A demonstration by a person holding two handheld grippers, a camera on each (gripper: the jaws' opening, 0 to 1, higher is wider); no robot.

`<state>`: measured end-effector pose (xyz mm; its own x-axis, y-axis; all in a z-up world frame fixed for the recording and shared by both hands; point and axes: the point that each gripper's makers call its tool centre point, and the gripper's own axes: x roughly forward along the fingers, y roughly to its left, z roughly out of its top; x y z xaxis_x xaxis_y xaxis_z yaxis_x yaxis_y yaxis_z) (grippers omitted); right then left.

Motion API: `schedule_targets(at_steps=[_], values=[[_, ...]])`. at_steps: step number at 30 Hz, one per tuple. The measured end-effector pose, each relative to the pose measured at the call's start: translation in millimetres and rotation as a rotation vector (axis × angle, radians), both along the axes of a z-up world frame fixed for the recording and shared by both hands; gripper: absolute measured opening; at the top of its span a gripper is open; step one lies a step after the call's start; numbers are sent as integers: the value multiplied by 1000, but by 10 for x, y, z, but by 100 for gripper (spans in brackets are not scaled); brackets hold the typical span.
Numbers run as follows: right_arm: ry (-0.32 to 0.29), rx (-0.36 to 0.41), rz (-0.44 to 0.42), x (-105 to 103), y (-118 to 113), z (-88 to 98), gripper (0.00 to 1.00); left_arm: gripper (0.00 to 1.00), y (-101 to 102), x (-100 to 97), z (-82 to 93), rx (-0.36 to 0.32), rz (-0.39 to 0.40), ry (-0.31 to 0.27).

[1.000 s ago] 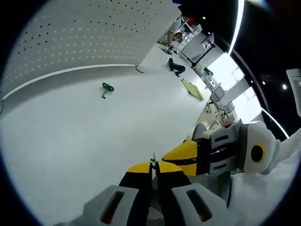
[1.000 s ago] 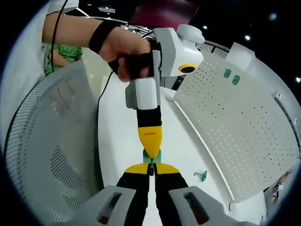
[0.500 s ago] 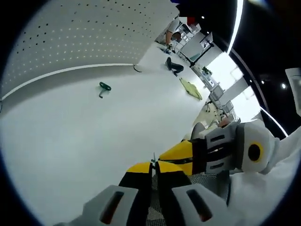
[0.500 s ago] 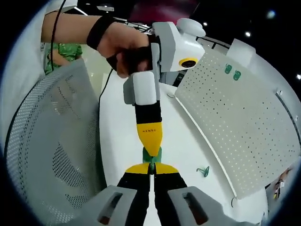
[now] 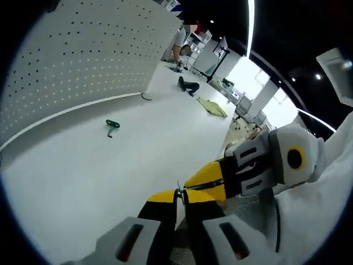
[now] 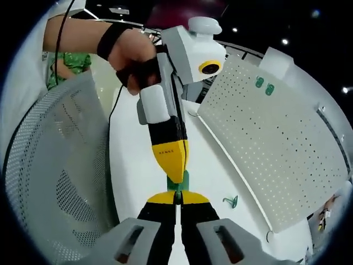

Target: Insert the hook assembly into the mounting plate slot until the hook locks in place.

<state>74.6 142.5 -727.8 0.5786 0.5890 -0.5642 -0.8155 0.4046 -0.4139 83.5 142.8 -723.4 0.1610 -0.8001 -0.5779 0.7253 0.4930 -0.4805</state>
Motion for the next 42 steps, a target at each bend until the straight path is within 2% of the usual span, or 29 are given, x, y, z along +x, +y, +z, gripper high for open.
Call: schedule_targets(at_steps=[3,6,10,11,14,17,23,26,29,31,33,35,38,42], values=[[-12,-4,-2,5,3,13,0,9,-11,-1,29,-19,0,-3],[-21,-4,1,4,1,36,0,8,-1,9,37,-26,6,-7],[-32,1,0,10,-5,64,0,9,-8,6,90,-70,26,-5],[-35,2,-1,10,-6,71,0,12,-8,12,91,-76,34,-9],[-40,-10,4,-29,-12,45,0,26,24,141,125,-97,96,-83],[-34,-2,-10,-37,-30,39,0,22,28,106,173,-134,90,-64],[-45,4,-30,-29,-50,81,0,27,11,102,294,-207,112,-75],[-55,17,-47,-4,-54,138,0,27,17,103,364,-226,125,-120],[-67,19,-58,13,-55,169,0,30,35,79,371,-229,130,-117],[-65,28,-71,21,-56,187,0,32,66,133,409,-243,159,-165],[-66,30,-88,42,-69,197,0,33,93,137,427,-263,169,-160],[-64,50,-110,72,-71,223,0,34,108,134,428,-273,173,-148],[-62,84,-145,126,-73,270,0,36,143,136,465,-293,171,-212],[-56,129,-191,207,-66,315,1,39,171,113,557,-364,182,-219]])
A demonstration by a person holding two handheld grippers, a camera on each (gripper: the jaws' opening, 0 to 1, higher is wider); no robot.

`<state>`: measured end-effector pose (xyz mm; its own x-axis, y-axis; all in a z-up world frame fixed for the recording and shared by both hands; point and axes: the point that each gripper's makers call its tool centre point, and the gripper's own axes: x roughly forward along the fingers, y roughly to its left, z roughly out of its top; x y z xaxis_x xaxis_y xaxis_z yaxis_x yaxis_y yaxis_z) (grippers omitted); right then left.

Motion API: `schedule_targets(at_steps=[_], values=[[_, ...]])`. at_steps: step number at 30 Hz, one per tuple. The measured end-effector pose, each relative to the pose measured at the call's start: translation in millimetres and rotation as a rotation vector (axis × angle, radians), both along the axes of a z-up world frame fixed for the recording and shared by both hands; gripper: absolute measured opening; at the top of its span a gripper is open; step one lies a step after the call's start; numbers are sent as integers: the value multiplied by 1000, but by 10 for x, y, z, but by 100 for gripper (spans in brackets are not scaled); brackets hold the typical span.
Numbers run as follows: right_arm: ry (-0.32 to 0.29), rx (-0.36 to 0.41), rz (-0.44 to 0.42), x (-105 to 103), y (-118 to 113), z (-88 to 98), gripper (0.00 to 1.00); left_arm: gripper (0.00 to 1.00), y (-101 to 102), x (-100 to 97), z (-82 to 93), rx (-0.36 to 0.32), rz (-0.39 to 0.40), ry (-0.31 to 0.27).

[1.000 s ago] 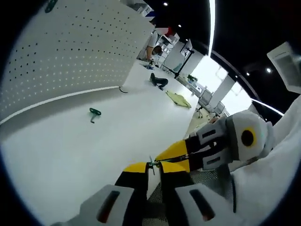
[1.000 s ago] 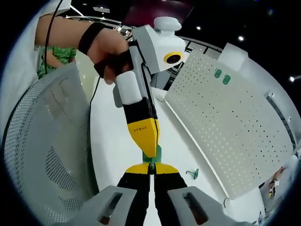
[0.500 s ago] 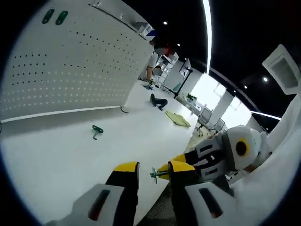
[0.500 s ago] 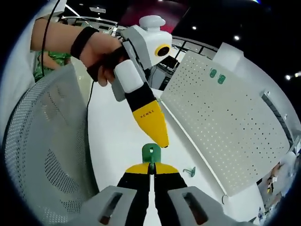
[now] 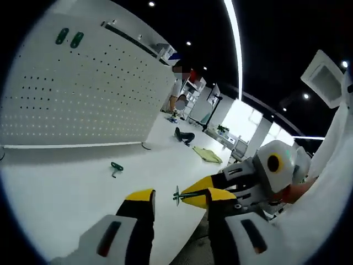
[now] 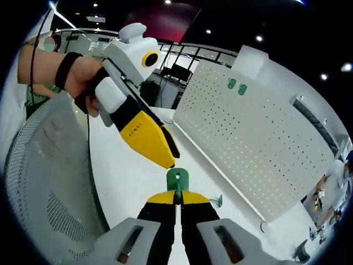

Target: Insert the hook assembly into the mounting plate slot until the hook locks in place.

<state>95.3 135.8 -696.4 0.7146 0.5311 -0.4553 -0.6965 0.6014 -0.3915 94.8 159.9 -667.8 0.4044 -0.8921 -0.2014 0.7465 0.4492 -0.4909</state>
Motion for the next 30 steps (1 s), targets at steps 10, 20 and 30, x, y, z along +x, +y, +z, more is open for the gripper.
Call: schedule_targets(at_steps=[10,20,30], values=[[18,86,-97,193,-4,84,1,49,192,98,20,3,85,-97],[18,191,-185,325,-45,239,1,55,300,125,34,2,127,-163],[21,232,-205,441,56,331,1,68,362,45,25,81,110,-241]])
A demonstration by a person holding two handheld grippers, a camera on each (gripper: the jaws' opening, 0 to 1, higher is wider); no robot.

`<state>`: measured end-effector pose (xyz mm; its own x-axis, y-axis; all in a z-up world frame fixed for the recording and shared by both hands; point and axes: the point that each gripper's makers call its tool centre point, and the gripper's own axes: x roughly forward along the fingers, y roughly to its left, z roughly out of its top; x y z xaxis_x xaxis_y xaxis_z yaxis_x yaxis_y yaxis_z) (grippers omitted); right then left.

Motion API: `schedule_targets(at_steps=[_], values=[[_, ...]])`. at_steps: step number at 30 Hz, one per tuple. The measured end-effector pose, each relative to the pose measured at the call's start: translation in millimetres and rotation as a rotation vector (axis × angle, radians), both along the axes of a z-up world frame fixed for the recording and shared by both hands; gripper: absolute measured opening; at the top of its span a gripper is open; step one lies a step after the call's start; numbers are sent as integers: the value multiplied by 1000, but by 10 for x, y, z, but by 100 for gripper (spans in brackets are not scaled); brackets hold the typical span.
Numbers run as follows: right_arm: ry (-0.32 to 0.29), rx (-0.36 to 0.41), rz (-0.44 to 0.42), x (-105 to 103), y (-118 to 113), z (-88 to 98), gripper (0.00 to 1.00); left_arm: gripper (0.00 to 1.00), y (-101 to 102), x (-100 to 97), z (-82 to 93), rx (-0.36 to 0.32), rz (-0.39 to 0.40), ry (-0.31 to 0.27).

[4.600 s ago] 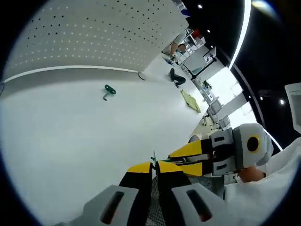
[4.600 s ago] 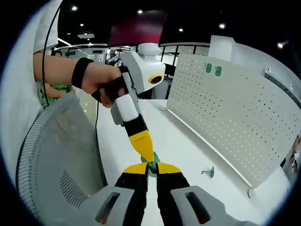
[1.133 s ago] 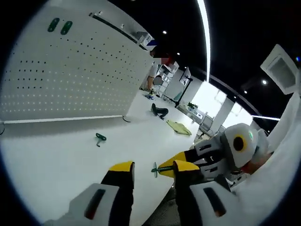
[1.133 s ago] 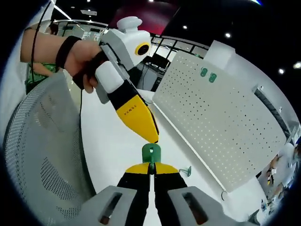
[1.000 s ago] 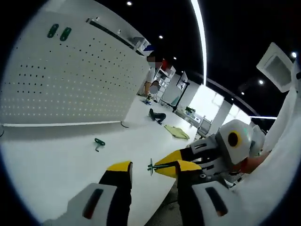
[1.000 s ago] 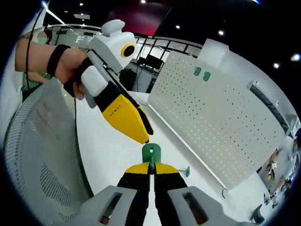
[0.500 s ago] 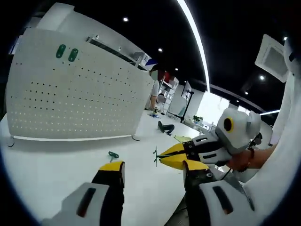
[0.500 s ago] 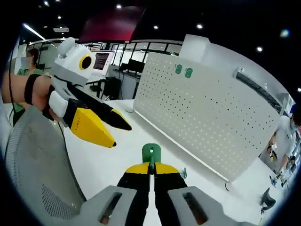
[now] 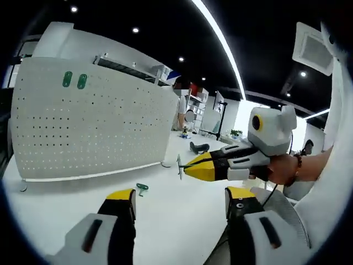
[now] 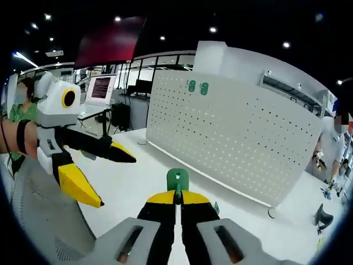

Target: Insert the hook assembly into the mounting plate slot until the hook locks in place.

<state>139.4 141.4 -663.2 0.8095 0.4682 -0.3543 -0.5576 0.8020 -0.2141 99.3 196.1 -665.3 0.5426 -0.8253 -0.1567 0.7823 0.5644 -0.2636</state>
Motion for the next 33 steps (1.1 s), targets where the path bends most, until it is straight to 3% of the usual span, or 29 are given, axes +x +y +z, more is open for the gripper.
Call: schedule_targets(at_steps=[12,22,33], values=[[-37,56,-83,154,34,156,1,77,130,-101,19,68,2,-69],[-47,122,-132,331,30,305,1,78,212,-183,10,80,-27,-69],[-70,135,-151,519,107,419,1,81,325,-149,43,82,-22,-90]])
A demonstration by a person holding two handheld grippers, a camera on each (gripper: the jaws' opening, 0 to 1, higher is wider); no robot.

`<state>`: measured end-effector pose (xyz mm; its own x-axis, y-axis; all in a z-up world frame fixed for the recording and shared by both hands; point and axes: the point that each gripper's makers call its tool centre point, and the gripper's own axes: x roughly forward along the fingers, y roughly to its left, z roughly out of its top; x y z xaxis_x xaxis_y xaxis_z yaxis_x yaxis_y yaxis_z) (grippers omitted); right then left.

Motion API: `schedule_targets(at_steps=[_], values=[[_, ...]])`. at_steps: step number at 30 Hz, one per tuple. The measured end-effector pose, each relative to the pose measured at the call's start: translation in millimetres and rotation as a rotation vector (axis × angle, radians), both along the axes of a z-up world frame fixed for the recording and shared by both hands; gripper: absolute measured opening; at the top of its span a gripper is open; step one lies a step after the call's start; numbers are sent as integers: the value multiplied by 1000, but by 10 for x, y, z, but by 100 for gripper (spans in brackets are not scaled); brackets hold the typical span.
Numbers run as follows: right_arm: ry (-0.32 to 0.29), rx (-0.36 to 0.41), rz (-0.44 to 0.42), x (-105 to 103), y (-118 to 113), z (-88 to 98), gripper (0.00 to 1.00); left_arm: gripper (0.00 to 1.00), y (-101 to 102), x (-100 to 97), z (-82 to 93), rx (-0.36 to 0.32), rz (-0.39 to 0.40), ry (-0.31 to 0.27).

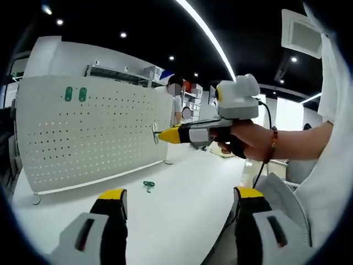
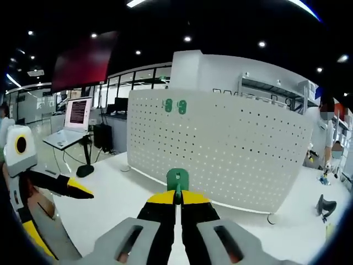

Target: Insert the hook assembly into the mounting plate slot until the hook locks in place.

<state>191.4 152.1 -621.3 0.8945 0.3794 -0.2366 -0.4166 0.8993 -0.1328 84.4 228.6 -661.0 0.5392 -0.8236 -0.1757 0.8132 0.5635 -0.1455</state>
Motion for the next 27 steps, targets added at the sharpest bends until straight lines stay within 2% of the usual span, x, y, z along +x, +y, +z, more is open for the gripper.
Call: schedule_targets(at_steps=[14,27], values=[[-43,47,-48,227,56,198,1,80,38,-6,-48,-1,-8,1],[-58,136,-99,439,185,315,1,80,172,-21,-25,-13,18,-4]])
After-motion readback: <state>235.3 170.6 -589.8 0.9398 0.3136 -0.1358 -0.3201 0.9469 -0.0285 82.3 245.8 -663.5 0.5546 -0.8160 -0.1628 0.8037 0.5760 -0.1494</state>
